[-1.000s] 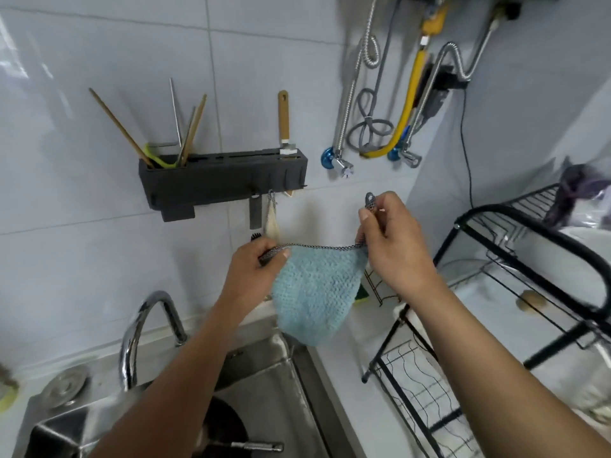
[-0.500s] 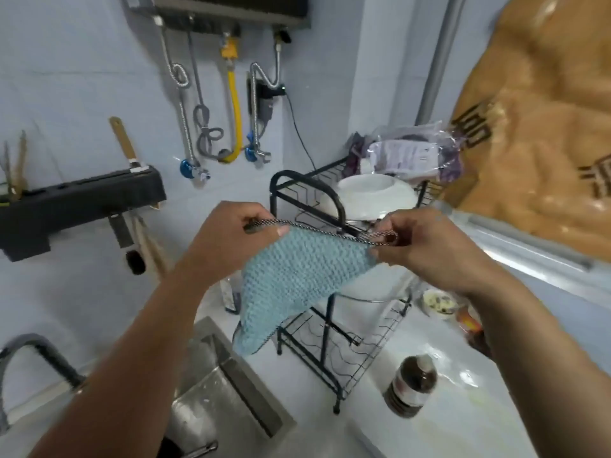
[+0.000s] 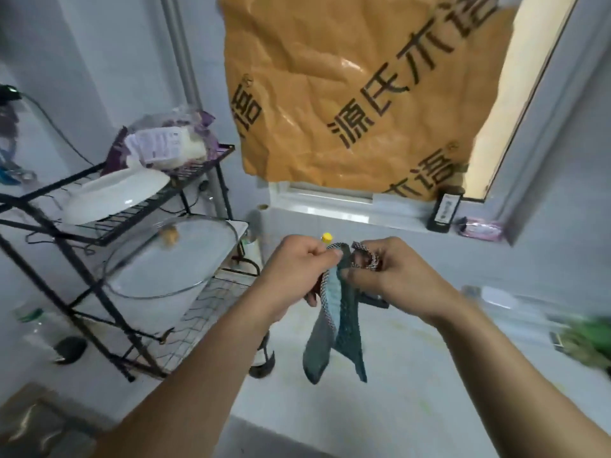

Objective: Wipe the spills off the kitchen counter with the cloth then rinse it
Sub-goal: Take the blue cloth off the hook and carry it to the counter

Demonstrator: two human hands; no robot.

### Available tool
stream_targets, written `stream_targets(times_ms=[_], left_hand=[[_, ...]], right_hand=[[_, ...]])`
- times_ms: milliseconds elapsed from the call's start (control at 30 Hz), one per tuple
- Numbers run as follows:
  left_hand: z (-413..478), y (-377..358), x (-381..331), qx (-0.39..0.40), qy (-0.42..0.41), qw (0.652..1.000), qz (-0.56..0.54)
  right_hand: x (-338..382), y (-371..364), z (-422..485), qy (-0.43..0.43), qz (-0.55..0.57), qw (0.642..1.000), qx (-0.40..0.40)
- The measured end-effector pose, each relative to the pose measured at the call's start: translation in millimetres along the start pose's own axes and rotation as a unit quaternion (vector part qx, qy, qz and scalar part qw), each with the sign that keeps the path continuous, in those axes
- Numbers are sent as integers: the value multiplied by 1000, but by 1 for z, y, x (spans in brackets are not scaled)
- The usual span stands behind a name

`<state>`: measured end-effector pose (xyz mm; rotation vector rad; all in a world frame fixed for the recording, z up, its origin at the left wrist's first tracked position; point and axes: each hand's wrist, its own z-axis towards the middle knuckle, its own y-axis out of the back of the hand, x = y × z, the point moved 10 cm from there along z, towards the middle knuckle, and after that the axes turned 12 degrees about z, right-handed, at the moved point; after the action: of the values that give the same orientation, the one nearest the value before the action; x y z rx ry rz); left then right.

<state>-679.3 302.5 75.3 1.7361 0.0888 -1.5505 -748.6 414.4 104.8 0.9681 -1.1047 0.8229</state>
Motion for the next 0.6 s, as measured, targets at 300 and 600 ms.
stream_targets(times_ms=[300,600], left_hand=[[39,-136,-37,78,20,995,-58],[77,-204,-52,116,4,989,-87]], right_hand=[[-26,113,-76,32,-136,981,-138],[-44,147,-84,-18,-265,947,-181]])
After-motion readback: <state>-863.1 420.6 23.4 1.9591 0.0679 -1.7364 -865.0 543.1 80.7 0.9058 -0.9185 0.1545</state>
